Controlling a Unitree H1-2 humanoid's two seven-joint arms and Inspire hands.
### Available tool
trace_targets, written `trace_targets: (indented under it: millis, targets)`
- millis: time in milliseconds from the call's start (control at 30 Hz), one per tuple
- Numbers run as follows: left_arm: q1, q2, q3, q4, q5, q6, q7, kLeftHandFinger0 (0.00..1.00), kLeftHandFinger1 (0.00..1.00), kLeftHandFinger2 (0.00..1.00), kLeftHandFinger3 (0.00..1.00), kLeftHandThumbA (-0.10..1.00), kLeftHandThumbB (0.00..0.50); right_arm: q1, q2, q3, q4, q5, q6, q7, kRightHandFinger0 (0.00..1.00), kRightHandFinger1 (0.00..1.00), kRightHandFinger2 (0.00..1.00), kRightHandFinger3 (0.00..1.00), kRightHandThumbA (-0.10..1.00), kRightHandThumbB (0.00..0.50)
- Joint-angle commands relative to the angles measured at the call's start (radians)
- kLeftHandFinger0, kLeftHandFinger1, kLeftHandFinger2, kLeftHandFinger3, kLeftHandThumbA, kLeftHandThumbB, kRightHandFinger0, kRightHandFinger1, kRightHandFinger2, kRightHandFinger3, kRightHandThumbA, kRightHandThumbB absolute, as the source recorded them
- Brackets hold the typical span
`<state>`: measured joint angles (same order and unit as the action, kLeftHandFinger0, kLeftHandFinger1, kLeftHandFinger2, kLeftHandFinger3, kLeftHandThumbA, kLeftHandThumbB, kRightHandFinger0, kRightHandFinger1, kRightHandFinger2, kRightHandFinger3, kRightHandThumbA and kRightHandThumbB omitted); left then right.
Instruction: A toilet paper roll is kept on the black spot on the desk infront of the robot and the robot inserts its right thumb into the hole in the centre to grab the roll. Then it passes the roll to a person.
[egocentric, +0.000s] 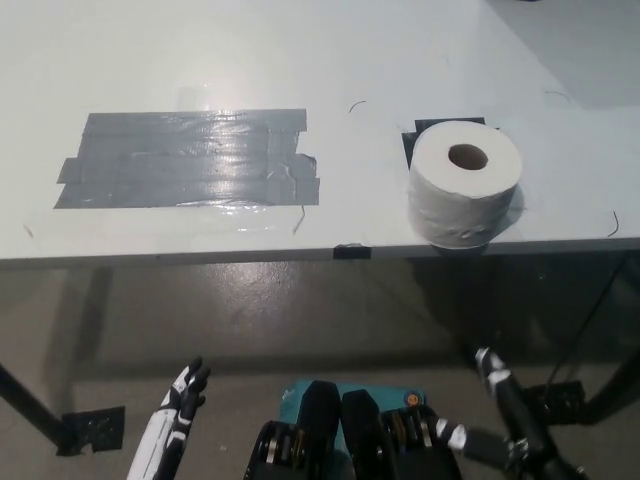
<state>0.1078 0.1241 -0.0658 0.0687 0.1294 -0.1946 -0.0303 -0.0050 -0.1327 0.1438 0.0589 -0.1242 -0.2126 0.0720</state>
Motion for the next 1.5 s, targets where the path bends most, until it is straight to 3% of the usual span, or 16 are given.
trace_targets:
  millis: [0,100,167,233,300,467,600,767,967,1033,1100,1167,1267,1300,1333,1467]
  targets:
    - [-0.030,0.005,0.004,-0.048,-0.001,-0.007,-0.005,1.00,1.00,1.00,1.00,1.00,0.115,-0.037,-0.008,-0.059,-0.207,0.029,-0.018,-0.023,1.00,1.00,1.00,1.00,0.84,0.335]
    - [-0.045,0.005,0.002,-0.057,-0.004,0.003,-0.009,1.00,1.00,1.00,1.00,1.00,0.154,-0.054,-0.028,-0.099,-0.373,0.065,0.082,-0.004,1.00,1.00,1.00,1.00,0.92,0.342]
    - [-0.056,0.005,0.002,-0.062,-0.006,0.010,-0.011,1.00,1.00,1.00,1.00,1.00,0.169,-0.104,-0.052,-0.142,-0.480,0.079,0.185,-0.003,1.00,1.00,1.00,1.00,0.92,0.384]
    - [-0.064,0.004,0.003,-0.061,-0.005,0.010,-0.009,1.00,1.00,1.00,1.00,1.00,0.157,-0.174,-0.088,-0.183,-0.547,0.072,0.245,0.000,1.00,1.00,1.00,1.00,0.97,0.403]
    - [-0.070,0.004,0.005,-0.063,-0.003,0.015,-0.007,1.00,1.00,1.00,1.00,1.00,0.157,-0.229,-0.116,-0.210,-0.580,0.076,0.311,0.006,1.00,1.00,1.00,1.00,0.98,0.403]
    - [-0.079,0.004,0.006,-0.063,0.003,0.016,-0.002,1.00,1.00,1.00,1.00,1.00,0.156,-0.430,-0.220,-0.260,-0.583,0.137,0.513,0.050,1.00,1.00,1.00,1.00,0.95,0.336]
    - [-0.063,-0.002,0.000,-0.062,0.011,-0.002,0.003,1.00,1.00,1.00,1.00,1.00,0.148,-0.632,-0.358,-0.210,-0.430,0.101,0.671,0.161,1.00,1.00,1.00,1.00,1.00,0.348]
    - [-0.049,0.002,0.002,-0.071,0.009,0.003,0.001,1.00,1.00,1.00,1.00,1.00,0.146,-0.896,-0.436,-0.084,-0.069,0.056,0.683,0.325,1.00,1.00,1.00,1.00,1.00,0.395]
    - [-0.051,0.003,0.002,-0.064,0.011,-0.004,0.001,1.00,1.00,1.00,1.00,1.00,0.158,-1.160,-0.423,0.076,0.353,0.002,0.683,0.489,1.00,1.00,1.00,1.00,0.90,0.382]
    - [-0.051,0.006,0.003,-0.064,0.007,-0.008,-0.002,1.00,1.00,1.00,1.00,1.00,0.146,-1.248,-0.405,0.141,0.498,-0.017,0.683,0.549,1.00,1.00,1.00,1.00,0.89,0.430]
    - [-0.052,0.008,0.003,-0.060,0.002,-0.013,-0.004,1.00,1.00,1.00,1.00,1.00,0.129,-1.325,-0.384,0.216,0.634,-0.068,0.660,0.592,1.00,1.00,1.00,1.00,0.93,0.398]
    - [-0.053,0.010,0.003,-0.059,0.004,-0.014,-0.005,1.00,1.00,1.00,1.00,1.00,0.129,-1.395,-0.358,0.280,0.773,-0.108,0.564,0.661,1.00,1.00,1.00,1.00,1.00,0.316]
    - [-0.056,0.011,0.000,-0.060,0.008,-0.010,-0.006,1.00,1.00,1.00,1.00,1.00,0.132,-1.463,-0.326,0.349,0.892,-0.146,0.546,0.705,1.00,1.00,1.00,1.00,1.00,0.315]
    - [-0.057,0.009,-0.001,-0.057,0.007,-0.012,-0.007,1.00,1.00,1.00,1.00,1.00,0.128,-1.488,-0.304,0.363,0.945,-0.150,0.539,0.709,1.00,1.00,1.00,1.00,1.00,0.379]
    - [-0.057,0.008,-0.001,-0.059,0.007,-0.009,-0.007,1.00,1.00,1.00,1.00,1.00,0.130,-1.500,-0.295,0.379,0.969,-0.160,0.541,0.707,1.00,1.00,1.00,1.00,1.00,0.389]
    - [-0.064,0.011,-0.002,-0.064,0.009,0.000,-0.010,1.00,1.00,1.00,1.00,1.00,0.131,-1.547,-0.246,0.424,1.080,-0.163,0.531,0.700,1.00,1.00,1.00,1.00,1.00,0.349]
